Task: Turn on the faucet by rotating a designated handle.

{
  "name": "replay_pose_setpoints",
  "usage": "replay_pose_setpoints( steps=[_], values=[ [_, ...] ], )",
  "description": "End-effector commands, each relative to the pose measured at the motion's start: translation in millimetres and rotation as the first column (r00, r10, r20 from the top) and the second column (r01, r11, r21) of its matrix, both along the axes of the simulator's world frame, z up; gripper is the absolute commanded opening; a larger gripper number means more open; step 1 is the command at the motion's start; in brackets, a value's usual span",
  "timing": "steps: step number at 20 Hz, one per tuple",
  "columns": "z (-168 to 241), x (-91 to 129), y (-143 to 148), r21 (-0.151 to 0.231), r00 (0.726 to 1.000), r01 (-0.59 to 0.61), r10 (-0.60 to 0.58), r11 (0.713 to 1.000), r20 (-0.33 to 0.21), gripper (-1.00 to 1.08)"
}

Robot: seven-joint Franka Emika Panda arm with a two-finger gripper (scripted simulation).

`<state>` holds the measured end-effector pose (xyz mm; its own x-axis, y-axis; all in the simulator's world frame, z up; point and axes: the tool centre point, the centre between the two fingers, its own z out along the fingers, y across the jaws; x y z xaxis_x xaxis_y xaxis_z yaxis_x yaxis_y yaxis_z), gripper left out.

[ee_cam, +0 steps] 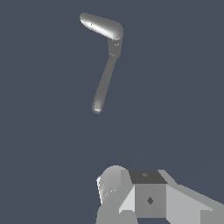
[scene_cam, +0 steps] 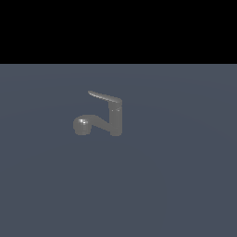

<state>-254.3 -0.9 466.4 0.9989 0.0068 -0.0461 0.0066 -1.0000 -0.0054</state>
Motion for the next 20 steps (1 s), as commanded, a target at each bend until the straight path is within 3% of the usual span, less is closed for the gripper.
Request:
replay_pose_setpoints(
  steps=[1,11,20],
  values=[
    [0.0,0.0,0.0,0.000,1.000,0.000,0.000,1.000,0.000,-1.00],
    [-0.7,0.0,17.1,-0.039,0.997,-0.072,0.072,0.997,-0.002,-1.00],
    [-1.5,7.6,18.4,-0.028,0.999,-0.042,0.041,0.999,-0.001,-1.00]
  ],
)
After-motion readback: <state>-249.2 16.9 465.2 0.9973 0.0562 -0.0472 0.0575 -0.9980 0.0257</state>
